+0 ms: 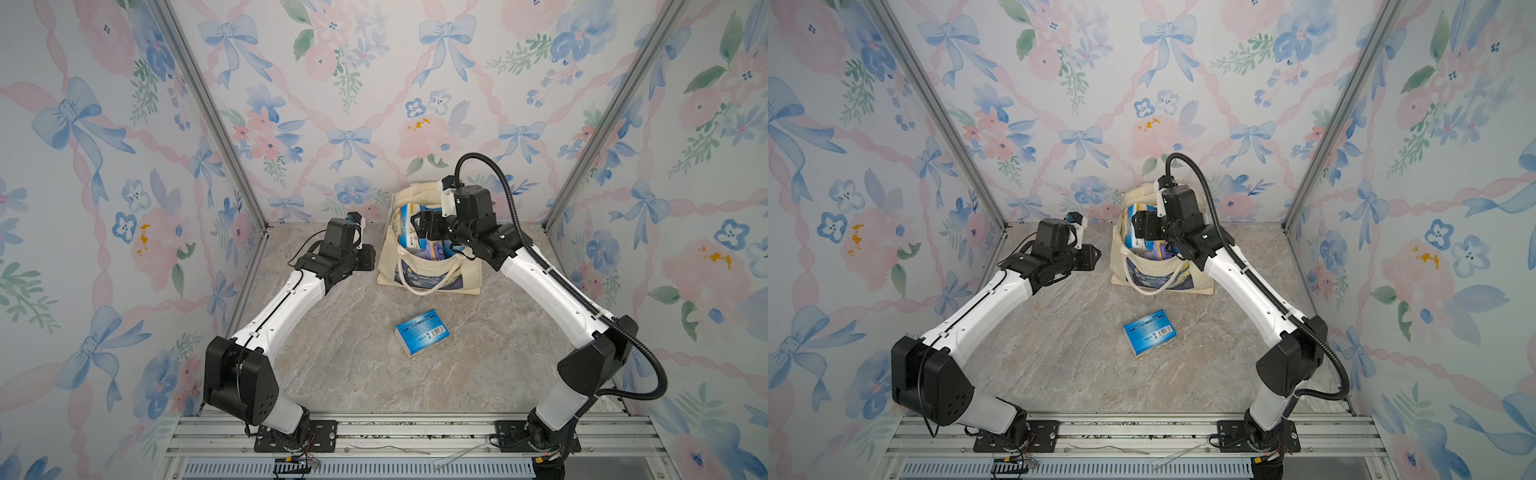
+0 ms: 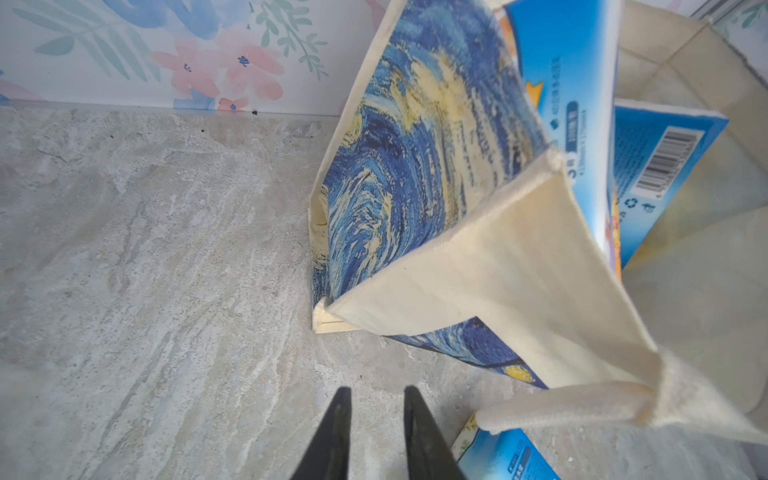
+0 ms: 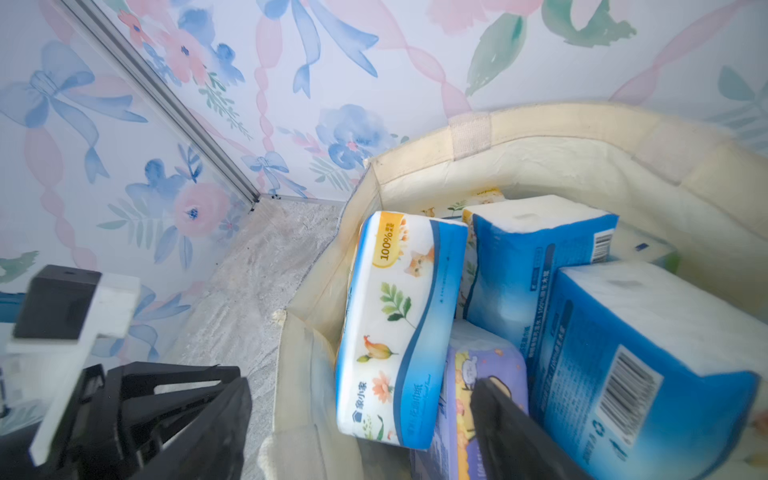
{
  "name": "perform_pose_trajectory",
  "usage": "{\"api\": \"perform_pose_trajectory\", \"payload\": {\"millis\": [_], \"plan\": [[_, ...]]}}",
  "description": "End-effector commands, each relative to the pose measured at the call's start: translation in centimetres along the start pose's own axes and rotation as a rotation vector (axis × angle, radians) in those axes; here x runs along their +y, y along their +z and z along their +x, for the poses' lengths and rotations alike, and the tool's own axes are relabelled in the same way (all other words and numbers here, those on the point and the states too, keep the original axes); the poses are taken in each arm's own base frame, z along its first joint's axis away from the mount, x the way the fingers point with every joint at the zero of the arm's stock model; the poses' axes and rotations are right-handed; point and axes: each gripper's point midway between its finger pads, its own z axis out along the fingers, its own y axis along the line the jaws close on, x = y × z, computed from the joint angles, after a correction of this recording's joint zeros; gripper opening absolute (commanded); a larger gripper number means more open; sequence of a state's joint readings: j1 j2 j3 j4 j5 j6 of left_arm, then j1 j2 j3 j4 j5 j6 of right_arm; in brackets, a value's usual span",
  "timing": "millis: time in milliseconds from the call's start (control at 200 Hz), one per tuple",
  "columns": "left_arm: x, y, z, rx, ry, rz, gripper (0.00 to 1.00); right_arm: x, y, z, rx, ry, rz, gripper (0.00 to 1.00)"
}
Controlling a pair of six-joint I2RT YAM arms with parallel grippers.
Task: Put tissues into the canvas bag
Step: Place the pack of facial tissues in the canvas bag, then pick up the pack of facial tissues from the center of the board.
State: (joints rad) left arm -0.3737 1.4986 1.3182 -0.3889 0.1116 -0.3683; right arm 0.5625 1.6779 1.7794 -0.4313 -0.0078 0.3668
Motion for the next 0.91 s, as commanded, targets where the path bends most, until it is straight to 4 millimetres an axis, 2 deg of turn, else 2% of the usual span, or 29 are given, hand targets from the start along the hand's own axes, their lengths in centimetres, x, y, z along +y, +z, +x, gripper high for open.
{"api": "perform_pose_trajectory", "payload": {"millis": [0, 140, 385, 445, 515, 610, 700, 900], "plan": [[-0.2, 0.2, 1.0, 0.015, 0.015, 0.007, 0.21, 0.7, -2.3, -0.5, -0.038, 0.030, -0.103, 0.84], [-0.2, 1.5, 3.8, 0.084, 0.031, 0.008, 0.22, -1.4, -6.3, 1.9, -0.033, 0.061, -0.133, 0.84], [-1.2, 5.1, 11.3, 0.280, 0.077, 0.018, 0.21, -7.1, -14.6, 10.3, 0.042, 0.113, 0.035, 0.82], [-1.5, 5.9, 12.9, 0.323, 0.085, 0.020, 0.16, -7.9, -16.3, 12.4, 0.085, 0.126, 0.066, 0.83], [-1.7, 6.6, 14.5, 0.366, 0.080, 0.019, 0.15, -8.3, -17.7, 15.5, 0.179, 0.175, 0.069, 0.84], [-1.5, 7.0, 16.3, 0.405, 0.067, 0.003, 0.15, -7.2, -18.0, 20.1, 0.319, 0.270, -0.027, 0.88], [-1.3, 7.0, 17.5, 0.434, 0.051, -0.004, 0.15, -6.5, -17.3, 24.1, 0.411, 0.381, -0.106, 0.88], [-1.2, 6.7, 20.3, 0.481, 0.023, -0.017, 0.15, -7.0, -15.1, 31.2, 0.530, 0.589, -0.158, 0.89]]}}
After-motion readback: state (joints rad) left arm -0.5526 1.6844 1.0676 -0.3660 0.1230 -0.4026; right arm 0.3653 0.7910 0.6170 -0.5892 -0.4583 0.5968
